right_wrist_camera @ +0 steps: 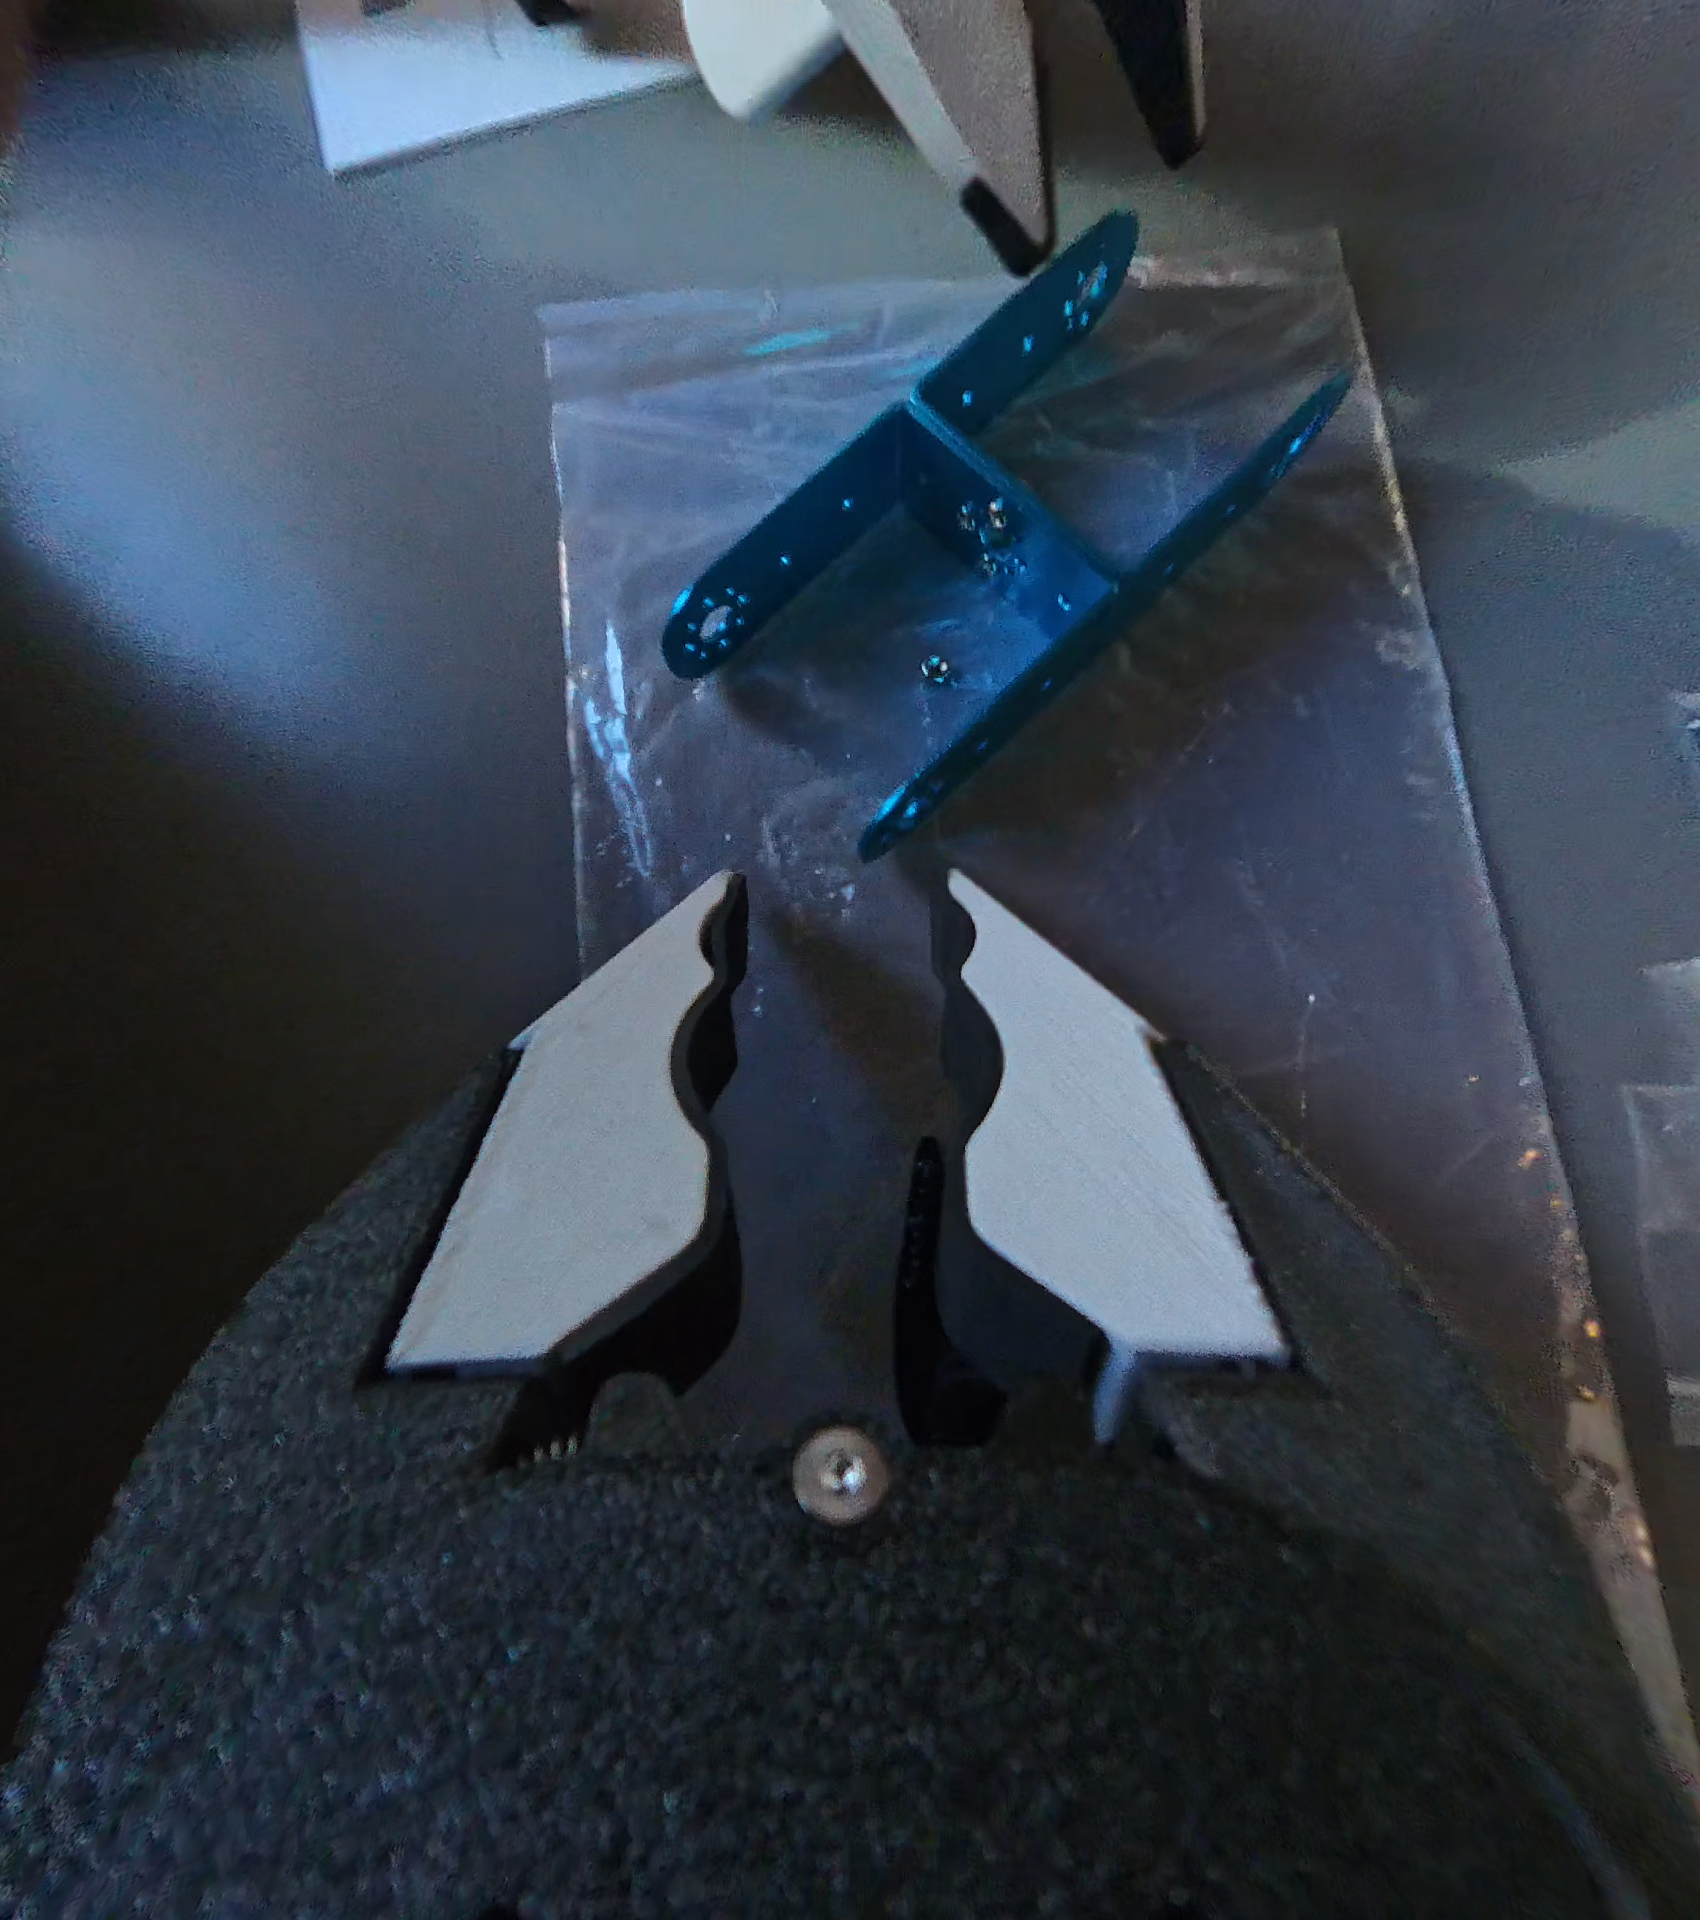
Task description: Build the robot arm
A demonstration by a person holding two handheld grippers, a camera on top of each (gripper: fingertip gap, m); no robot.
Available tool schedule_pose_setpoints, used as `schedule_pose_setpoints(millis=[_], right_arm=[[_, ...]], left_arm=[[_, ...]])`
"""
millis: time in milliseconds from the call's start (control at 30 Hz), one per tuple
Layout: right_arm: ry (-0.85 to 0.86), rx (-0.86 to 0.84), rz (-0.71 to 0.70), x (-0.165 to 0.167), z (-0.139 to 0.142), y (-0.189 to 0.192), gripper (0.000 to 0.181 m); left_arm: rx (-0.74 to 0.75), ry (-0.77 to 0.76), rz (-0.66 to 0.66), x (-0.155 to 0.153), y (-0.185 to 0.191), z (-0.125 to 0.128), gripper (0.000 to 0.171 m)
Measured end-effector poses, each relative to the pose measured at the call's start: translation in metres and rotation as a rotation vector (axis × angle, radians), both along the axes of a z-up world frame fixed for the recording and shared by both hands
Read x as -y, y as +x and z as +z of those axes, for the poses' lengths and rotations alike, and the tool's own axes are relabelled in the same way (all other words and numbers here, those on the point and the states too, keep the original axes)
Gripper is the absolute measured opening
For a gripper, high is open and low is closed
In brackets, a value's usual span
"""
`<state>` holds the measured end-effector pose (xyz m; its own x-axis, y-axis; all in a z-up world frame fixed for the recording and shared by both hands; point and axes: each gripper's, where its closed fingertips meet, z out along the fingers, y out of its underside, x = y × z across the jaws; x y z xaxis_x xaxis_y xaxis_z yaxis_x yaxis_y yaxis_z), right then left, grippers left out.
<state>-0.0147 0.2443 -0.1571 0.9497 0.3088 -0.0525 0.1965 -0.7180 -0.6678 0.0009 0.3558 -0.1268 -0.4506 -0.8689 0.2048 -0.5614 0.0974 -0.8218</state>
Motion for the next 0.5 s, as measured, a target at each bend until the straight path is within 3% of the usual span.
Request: schedule_pose_setpoints(millis=[167,233,500], right_arm=[[-0.016,-0.11,-0.054,-0.007,0.003,0.007,0.023],[-0.009,-0.14,-0.062,-0.008,0.007,0.01,0.006],[-0.052,0.057,-0.086,-0.01,0.006,0.072,0.001]], left_arm=[[-0.048,-0.029,-0.108,0.013,-0.006,-0.007,0.046],[-0.049,-0.023,-0.122,0.014,-0.01,-0.008,0.044],[-0.047,0.015,-0.253,0.038,-0.037,-0.01,0.034]])
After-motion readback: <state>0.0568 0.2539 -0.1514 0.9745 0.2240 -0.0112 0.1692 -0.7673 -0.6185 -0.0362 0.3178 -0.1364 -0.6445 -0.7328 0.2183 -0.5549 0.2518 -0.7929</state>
